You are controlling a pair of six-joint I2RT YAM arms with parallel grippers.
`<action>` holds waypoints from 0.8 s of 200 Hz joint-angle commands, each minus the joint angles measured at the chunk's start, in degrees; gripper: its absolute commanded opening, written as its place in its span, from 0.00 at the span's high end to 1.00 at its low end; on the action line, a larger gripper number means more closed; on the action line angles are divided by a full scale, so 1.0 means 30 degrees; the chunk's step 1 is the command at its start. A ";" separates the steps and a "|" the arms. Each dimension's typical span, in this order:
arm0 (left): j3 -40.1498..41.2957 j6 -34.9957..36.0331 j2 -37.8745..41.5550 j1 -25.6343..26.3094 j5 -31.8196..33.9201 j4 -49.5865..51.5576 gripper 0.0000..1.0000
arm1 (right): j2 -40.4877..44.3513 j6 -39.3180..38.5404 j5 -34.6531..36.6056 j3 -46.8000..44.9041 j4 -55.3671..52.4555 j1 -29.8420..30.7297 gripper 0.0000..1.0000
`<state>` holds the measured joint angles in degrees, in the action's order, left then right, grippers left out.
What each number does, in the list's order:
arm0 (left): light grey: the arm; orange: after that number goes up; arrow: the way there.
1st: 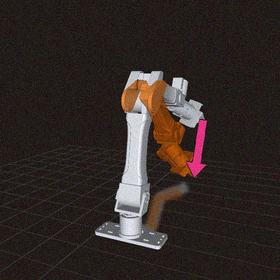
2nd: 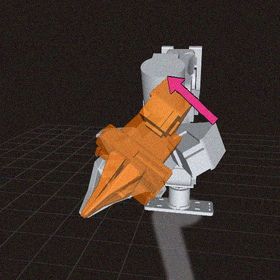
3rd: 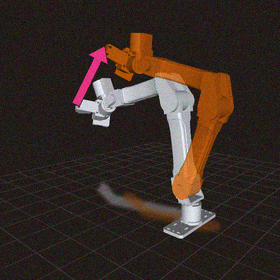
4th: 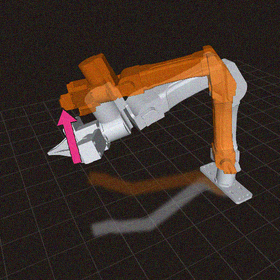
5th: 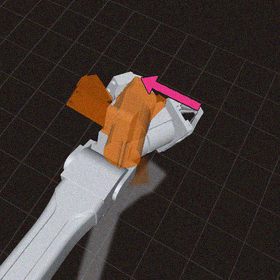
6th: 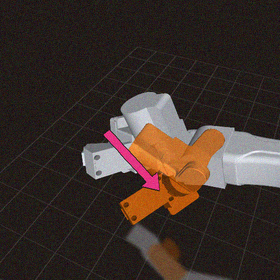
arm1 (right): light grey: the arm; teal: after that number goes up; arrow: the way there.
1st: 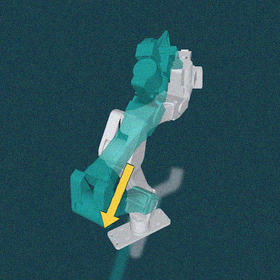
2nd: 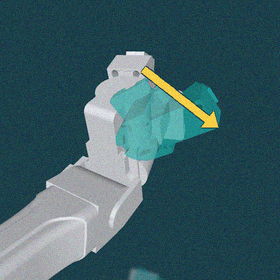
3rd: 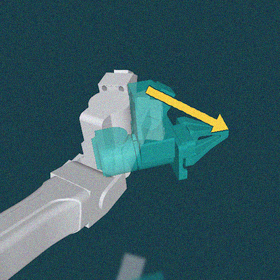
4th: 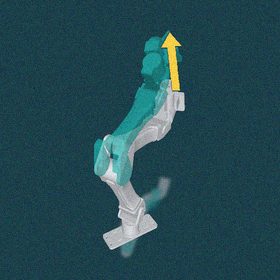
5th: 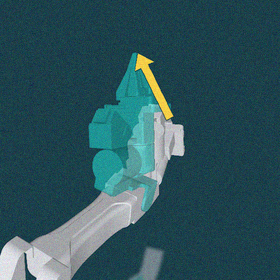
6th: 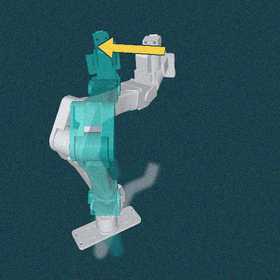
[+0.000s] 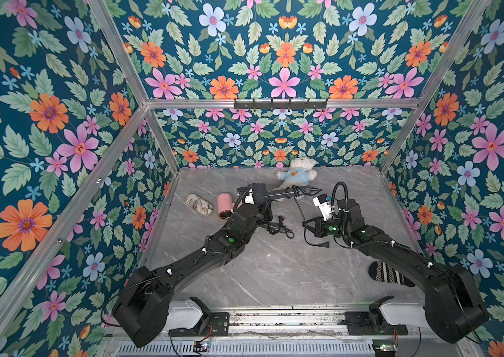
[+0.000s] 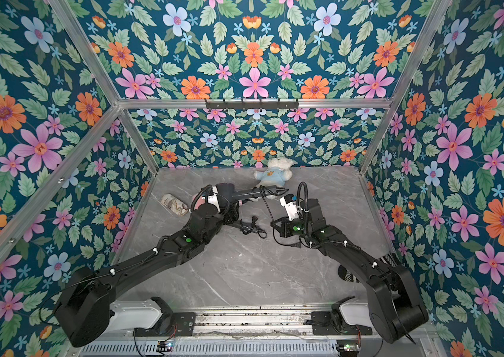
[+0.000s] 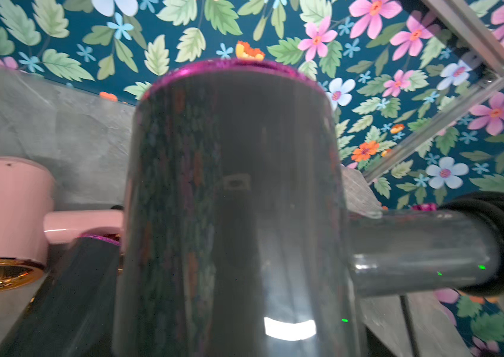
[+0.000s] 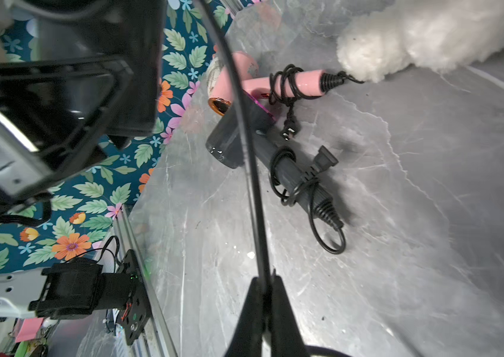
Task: Wrap the cord around the hair dryer
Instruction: Wrap the power cord around the hair dryer.
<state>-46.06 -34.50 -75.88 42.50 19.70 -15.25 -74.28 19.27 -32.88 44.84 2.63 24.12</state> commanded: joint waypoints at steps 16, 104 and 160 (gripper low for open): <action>-0.1540 -0.0037 -0.1348 0.0930 0.5780 0.1843 1.00 | 0.0185 -0.1318 0.1925 0.2700 -0.4611 0.0747 1.00; -0.3806 0.3210 -0.3996 0.2154 0.8708 0.6509 1.00 | -0.4199 -0.6499 0.3575 1.4121 -1.7667 0.0620 1.00; -0.3865 0.5666 -0.3512 0.2445 0.8944 0.9851 1.00 | -0.9572 -1.0236 0.8043 2.2670 -2.8098 0.0555 1.00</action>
<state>-58.04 -24.21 -87.11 49.95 41.98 3.42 -100.14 -4.95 -16.10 107.26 -64.77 25.91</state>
